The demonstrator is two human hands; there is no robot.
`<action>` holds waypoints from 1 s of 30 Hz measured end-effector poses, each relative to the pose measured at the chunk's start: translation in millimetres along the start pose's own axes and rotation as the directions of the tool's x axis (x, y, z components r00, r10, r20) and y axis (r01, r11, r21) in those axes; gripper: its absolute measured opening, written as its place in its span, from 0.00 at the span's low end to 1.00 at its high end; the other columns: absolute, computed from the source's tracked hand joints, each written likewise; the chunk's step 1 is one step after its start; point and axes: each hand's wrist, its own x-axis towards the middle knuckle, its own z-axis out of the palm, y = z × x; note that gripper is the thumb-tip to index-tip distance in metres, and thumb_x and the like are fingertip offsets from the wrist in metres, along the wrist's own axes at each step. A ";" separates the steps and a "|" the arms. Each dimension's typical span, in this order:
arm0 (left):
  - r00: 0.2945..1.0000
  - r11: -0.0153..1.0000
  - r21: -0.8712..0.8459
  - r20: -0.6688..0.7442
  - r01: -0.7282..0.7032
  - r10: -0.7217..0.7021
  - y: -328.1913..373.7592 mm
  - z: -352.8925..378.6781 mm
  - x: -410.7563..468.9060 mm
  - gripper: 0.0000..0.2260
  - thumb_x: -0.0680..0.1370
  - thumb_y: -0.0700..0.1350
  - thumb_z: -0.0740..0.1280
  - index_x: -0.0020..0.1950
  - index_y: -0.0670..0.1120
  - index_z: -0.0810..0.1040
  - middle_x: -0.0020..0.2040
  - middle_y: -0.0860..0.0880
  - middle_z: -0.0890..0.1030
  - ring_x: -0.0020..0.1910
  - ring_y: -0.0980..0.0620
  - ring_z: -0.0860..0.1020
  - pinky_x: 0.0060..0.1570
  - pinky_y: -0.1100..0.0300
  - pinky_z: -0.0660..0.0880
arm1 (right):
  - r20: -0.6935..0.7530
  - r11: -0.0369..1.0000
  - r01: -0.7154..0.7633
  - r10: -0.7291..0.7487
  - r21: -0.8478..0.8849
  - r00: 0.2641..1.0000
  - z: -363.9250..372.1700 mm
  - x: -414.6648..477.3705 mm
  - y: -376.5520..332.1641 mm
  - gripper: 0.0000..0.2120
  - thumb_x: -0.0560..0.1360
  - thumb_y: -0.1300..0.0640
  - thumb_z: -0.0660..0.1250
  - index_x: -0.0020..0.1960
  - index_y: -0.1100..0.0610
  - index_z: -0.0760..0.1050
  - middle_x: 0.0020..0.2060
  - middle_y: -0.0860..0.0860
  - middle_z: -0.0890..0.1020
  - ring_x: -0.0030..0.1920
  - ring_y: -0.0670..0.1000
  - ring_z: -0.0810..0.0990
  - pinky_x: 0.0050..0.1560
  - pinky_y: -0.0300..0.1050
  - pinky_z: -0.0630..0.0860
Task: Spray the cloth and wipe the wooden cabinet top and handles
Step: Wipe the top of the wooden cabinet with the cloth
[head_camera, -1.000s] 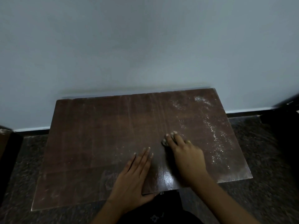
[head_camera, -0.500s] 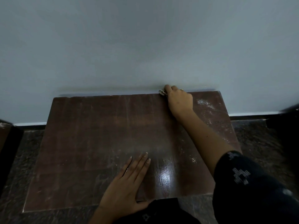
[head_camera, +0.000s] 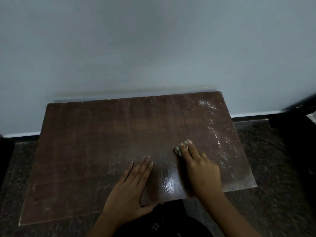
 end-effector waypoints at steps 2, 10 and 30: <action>1.000 1.000 0.002 -0.012 0.008 -0.008 1.2 0.2 -0.6 0.44 0.71 0.71 0.57 0.75 0.40 0.59 0.77 0.44 0.59 0.76 0.49 0.55 0.71 0.49 0.55 | -0.010 1.000 0.004 -0.004 -0.008 1.000 1.4 -28.6 -2.2 0.22 0.65 0.64 0.59 0.55 0.56 0.81 0.55 0.54 0.83 0.30 0.53 0.82 0.21 0.38 0.73; 0.996 0.996 -0.026 -0.015 0.091 -0.091 27.0 4.7 15.2 0.50 0.65 0.73 0.60 0.74 0.38 0.60 0.77 0.41 0.59 0.76 0.46 0.56 0.72 0.46 0.52 | -0.091 1.000 0.012 -0.013 -0.009 0.996 5.9 -94.9 8.1 0.22 0.66 0.63 0.55 0.49 0.53 0.84 0.49 0.52 0.86 0.30 0.51 0.83 0.21 0.38 0.73; 0.999 0.994 -0.111 -0.034 -0.004 0.001 67.7 13.5 63.6 0.50 0.63 0.71 0.63 0.74 0.38 0.60 0.77 0.43 0.57 0.77 0.48 0.55 0.72 0.50 0.54 | 0.041 0.998 -0.023 0.026 -0.055 0.999 -1.6 153.9 41.6 0.17 0.80 0.60 0.54 0.68 0.57 0.66 0.65 0.56 0.72 0.57 0.60 0.76 0.41 0.47 0.71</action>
